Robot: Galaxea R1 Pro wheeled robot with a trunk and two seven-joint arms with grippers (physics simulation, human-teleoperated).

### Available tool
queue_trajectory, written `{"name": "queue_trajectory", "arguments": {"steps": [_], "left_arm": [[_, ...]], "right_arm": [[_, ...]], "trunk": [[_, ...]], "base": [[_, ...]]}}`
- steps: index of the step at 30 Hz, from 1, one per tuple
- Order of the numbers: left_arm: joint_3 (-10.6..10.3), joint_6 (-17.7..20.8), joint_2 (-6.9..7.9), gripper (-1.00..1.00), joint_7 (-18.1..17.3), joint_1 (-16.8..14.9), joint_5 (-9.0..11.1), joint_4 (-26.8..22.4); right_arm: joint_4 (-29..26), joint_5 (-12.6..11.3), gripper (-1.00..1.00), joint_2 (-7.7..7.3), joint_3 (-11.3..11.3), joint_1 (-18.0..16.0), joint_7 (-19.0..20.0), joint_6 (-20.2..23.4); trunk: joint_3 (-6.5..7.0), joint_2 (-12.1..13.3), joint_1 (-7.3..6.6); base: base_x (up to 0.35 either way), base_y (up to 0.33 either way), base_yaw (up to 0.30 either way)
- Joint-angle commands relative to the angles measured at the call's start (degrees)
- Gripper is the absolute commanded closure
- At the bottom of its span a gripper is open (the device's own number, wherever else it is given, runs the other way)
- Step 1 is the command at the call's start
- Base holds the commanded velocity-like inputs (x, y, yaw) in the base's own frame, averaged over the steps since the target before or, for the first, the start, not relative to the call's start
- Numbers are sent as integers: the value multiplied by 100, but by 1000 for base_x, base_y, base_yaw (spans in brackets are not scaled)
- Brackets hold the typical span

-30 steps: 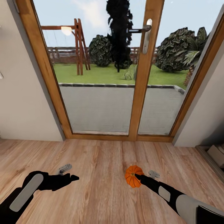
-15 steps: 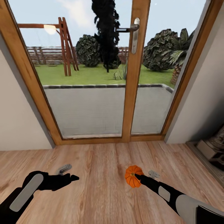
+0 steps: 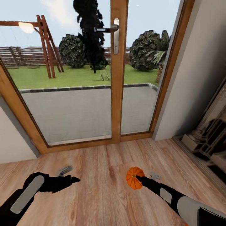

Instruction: Place each of the two pumpkins and all three candles from the living room inside a cabinet in the living room (use any cabinet), then make sure every cabinet is closed, and position the cauldron so it is next to a table in the living room.

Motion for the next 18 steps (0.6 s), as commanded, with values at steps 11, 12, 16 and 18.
{"name": "queue_trajectory", "arguments": {"steps": [11,12,16,18], "left_arm": [[-9,3,-4,-100,58,-3,9,-6],[-9,3,-4,-100,58,-3,9,-6],[-9,3,-6,-100,57,-3,9,-6],[-9,3,-8,-100,54,-3,9,-6]], "right_arm": [[-6,-51,100,-2,26,-5,15,-11],[-6,-50,100,-2,26,-4,15,-11],[-6,-51,100,-2,26,-5,15,-11],[-6,-51,100,-2,26,-5,15,-11]], "trunk": [[-5,-2,-1],[-5,-2,-1],[-5,-2,-1],[-5,-2,-1]], "base": [[0,0,-279],[0,0,-279],[0,0,-279],[0,0,-279]]}}
